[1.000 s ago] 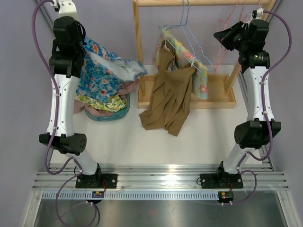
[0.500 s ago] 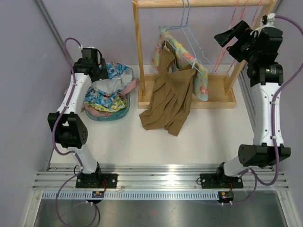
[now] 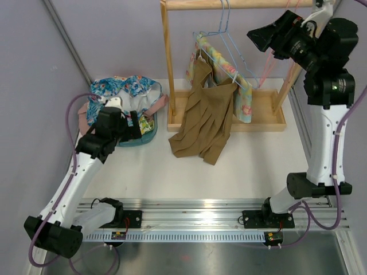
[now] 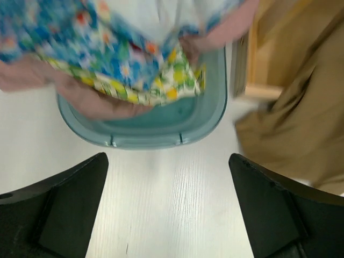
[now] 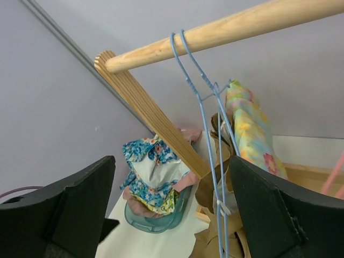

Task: Remove the skirt from the hanger

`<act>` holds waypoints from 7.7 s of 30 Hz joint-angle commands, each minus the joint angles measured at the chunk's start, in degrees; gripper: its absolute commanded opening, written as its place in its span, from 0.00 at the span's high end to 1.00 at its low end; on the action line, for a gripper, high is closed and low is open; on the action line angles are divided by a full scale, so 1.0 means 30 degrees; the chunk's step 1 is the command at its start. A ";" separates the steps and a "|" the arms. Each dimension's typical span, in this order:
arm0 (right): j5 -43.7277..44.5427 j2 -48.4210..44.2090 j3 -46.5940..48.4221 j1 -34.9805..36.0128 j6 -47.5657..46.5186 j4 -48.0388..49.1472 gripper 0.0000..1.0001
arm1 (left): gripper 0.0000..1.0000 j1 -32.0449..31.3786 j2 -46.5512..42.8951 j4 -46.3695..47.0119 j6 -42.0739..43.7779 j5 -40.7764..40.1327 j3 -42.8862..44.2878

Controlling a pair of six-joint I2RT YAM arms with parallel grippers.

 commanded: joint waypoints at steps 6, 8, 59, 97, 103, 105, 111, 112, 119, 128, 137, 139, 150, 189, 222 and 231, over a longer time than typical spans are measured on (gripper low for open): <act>0.0528 0.3620 0.1435 0.1274 -0.1483 -0.1288 0.09 | 0.01 -0.2640 -0.1577 -0.1092 -0.1668 -0.1846 -0.4511; 0.0705 0.3942 0.1347 0.1333 -0.1571 -0.1228 0.10 | 0.01 -0.3169 -0.1841 -0.1386 -0.1844 -0.2464 -0.4393; 0.5217 -0.2000 -0.3454 0.1626 -0.2070 0.2257 1.00 | 0.01 -0.5604 -0.3511 0.0194 -0.0586 -0.2964 -0.4363; 0.6390 -1.2198 -0.9113 0.1626 -0.0224 -0.2693 1.00 | 0.01 -2.4383 1.3921 0.8952 0.3310 -0.5865 1.3626; 0.6097 -1.2140 -0.8235 0.1626 0.0273 -0.3132 1.00 | 0.36 -2.4354 1.4242 1.0037 0.3311 -0.5629 1.3304; 0.5980 -1.2285 -0.8204 0.1655 0.0623 -0.3016 1.00 | 0.69 -2.4354 1.4388 1.0652 0.3456 -0.5541 1.3157; 0.6271 -1.2229 -0.7912 0.1626 0.0451 -0.3161 1.00 | 1.00 -2.4383 1.4186 1.0536 0.3108 -0.6215 1.2632; 0.6359 -1.2112 -0.7853 0.1626 0.0363 -0.3191 1.00 | 1.00 -2.4412 1.3923 1.0565 0.2990 -0.6128 1.1527; 0.6624 -1.0297 -0.5399 0.1655 -0.0281 -0.3103 1.00 | 1.00 -2.4880 1.1167 1.3254 -0.0867 -0.5401 0.2017; 0.6711 -0.8536 -0.3893 0.1626 -0.0137 -0.2811 1.00 | 1.00 -2.7780 1.2398 1.2767 -0.5183 -0.6241 -0.2313; 0.6009 -0.9473 -0.7729 0.1626 0.0771 -0.1786 1.00 | 1.00 -2.7899 0.7190 0.5182 -0.2147 -1.1718 0.3277; 0.5746 -0.9649 -0.8406 0.1626 0.0947 -0.1288 1.00 | 1.00 -2.7315 0.6512 0.3458 -0.1234 -1.2625 0.5234; 0.4486 -0.5705 -0.8969 0.1626 0.1739 0.2227 1.00 | 1.00 -1.9238 0.3901 -0.0186 0.5005 -1.2603 1.2672; 0.4338 -0.0686 -0.7446 -0.0396 0.2297 0.4369 1.00 | 0.01 0.2717 1.1642 0.0899 0.0647 -0.2994 1.3250; 0.2372 0.2712 -0.1845 0.2680 -0.1950 0.1818 0.09 | 0.01 0.0959 -0.5093 -0.1740 -0.1201 -0.1469 -0.4919; 0.2639 0.3855 -0.2784 0.3001 -0.1688 0.3252 0.30 | 0.01 0.0959 -0.5533 -0.1387 -0.1113 -0.1000 -0.5213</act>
